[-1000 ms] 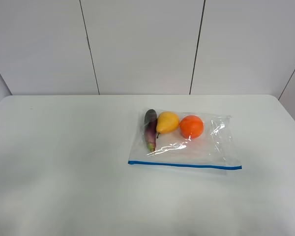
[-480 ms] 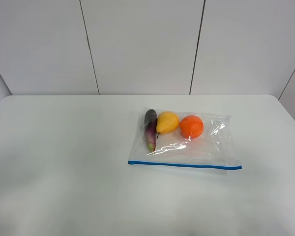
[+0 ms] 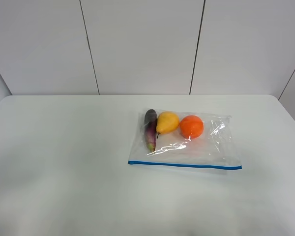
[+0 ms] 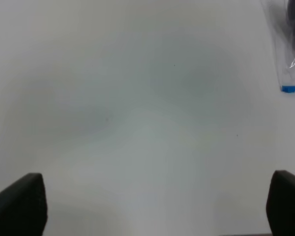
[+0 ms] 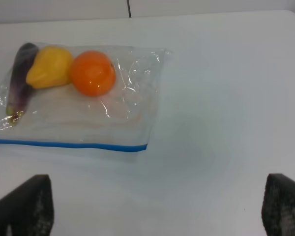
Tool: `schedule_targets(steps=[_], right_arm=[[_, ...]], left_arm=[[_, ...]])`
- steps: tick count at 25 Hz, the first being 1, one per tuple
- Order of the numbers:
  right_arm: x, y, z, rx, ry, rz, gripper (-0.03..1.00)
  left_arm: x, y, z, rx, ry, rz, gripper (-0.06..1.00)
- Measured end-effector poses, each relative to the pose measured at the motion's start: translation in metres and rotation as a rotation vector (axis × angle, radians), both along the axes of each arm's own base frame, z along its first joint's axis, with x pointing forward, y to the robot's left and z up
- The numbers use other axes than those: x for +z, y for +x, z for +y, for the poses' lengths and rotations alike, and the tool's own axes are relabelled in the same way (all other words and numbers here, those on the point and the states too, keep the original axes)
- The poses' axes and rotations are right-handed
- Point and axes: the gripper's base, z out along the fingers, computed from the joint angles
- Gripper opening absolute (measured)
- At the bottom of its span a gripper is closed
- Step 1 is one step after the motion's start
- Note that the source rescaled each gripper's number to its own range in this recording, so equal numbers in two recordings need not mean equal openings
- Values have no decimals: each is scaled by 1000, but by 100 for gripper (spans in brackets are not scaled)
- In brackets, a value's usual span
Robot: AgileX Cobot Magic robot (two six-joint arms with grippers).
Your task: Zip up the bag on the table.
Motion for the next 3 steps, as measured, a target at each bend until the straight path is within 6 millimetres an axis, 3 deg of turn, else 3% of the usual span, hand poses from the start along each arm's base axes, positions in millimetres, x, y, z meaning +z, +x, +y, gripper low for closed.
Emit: schedule_targets(steps=[3], right_arm=[[0, 0, 0, 0, 0, 0, 100]], left_arm=[[0, 0, 0, 0, 0, 0, 100]])
